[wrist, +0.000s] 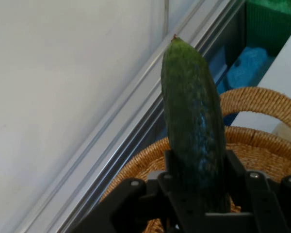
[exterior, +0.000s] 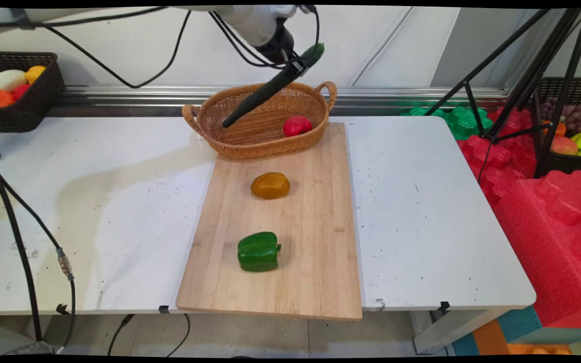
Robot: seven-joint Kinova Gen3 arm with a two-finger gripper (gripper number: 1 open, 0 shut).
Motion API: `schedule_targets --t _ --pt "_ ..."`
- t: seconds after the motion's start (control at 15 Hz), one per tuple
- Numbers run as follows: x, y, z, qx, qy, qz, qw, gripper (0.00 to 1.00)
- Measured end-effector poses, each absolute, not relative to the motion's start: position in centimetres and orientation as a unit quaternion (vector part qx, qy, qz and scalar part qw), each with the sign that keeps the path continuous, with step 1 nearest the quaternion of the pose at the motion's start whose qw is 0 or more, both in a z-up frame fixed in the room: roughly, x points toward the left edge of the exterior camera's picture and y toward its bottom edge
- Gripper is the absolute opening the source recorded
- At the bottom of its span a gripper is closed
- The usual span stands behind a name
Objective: Place the picked object in the vegetable basket
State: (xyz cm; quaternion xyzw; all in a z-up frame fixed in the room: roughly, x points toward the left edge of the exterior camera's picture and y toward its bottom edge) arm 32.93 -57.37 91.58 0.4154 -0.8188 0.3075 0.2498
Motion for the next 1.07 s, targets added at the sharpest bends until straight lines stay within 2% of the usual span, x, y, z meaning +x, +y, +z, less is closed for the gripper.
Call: schedule_targets --t 0.67,0.73,1.07 --pt "33.5 -58.1 86.3 0.410 -0.830 0.286 0.249 0.00" --pt "33.5 -58.1 86.1 0.409 -0.830 0.286 0.250 1.00" --pt "33.5 -57.7 86.0 0.402 -0.830 0.290 0.255 1.00"
